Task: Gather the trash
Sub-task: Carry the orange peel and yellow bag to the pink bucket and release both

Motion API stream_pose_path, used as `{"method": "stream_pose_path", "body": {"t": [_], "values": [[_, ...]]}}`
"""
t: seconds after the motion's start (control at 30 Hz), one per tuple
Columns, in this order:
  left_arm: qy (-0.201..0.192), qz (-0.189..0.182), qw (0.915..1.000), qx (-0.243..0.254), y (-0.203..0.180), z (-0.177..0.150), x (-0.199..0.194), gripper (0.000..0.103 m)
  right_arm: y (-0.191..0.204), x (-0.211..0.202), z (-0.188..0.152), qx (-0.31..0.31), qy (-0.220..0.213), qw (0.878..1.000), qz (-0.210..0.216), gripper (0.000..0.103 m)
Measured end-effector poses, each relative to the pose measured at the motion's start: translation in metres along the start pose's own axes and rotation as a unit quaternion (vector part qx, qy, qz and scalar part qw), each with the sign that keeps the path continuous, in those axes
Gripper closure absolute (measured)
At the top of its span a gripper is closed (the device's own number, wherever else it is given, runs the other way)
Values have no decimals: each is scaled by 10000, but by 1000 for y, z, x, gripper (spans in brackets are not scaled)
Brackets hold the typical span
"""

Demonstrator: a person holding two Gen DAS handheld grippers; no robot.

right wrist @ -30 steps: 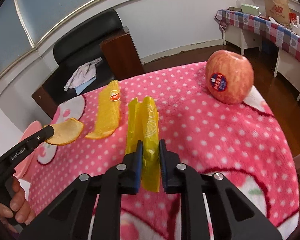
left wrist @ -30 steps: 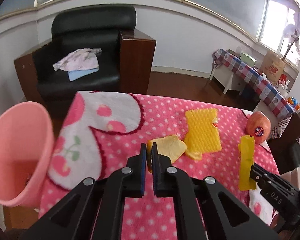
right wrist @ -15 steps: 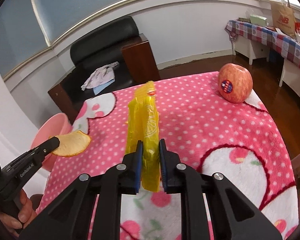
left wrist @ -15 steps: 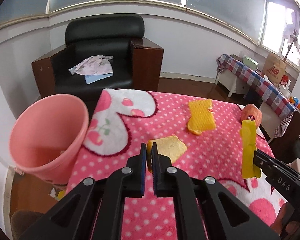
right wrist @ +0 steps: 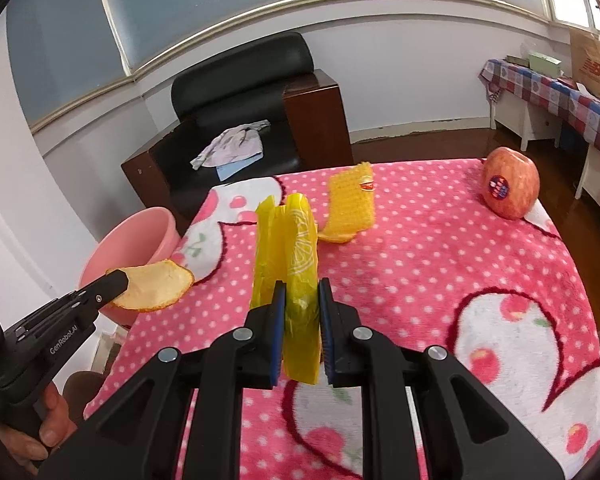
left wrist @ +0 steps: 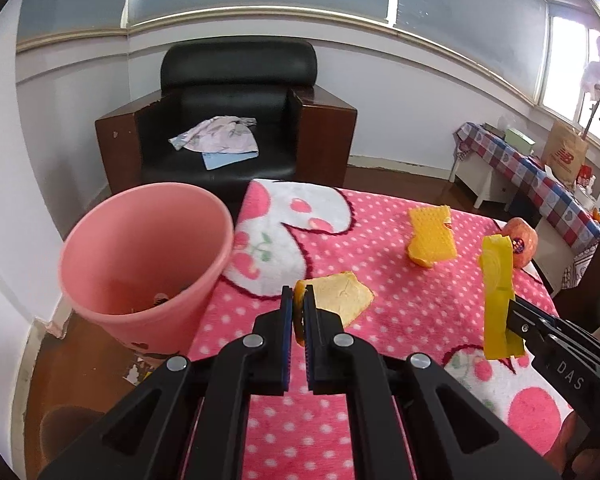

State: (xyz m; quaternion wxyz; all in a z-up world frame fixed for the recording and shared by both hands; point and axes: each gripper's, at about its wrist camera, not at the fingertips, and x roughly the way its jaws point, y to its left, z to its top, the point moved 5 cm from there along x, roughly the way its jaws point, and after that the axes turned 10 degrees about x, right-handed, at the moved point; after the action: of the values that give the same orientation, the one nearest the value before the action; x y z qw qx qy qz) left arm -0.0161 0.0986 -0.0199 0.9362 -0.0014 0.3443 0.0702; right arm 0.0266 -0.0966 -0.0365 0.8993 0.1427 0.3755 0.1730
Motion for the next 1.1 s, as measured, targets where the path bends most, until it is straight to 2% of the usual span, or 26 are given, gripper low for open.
{"method": "stream_pose_path", "body": {"t": [0.33, 0.5, 0.83, 1.1], "values": [[-124, 257, 9995, -151, 27, -2, -6, 99, 31, 8, 3, -213, -31, 9995, 219, 87], [-113, 386, 9986, -354, 49, -3, -3, 99, 67, 22, 8, -438, -19, 9980, 466, 87], [-231, 923, 9913, -907, 124, -5, -5, 99, 133, 56, 18, -731, 178, 9926, 952, 87], [-72, 1166, 9847, -1293, 173, -17, 4, 99, 184, 90, 14, -933, 492, 9857, 1311, 87]]}}
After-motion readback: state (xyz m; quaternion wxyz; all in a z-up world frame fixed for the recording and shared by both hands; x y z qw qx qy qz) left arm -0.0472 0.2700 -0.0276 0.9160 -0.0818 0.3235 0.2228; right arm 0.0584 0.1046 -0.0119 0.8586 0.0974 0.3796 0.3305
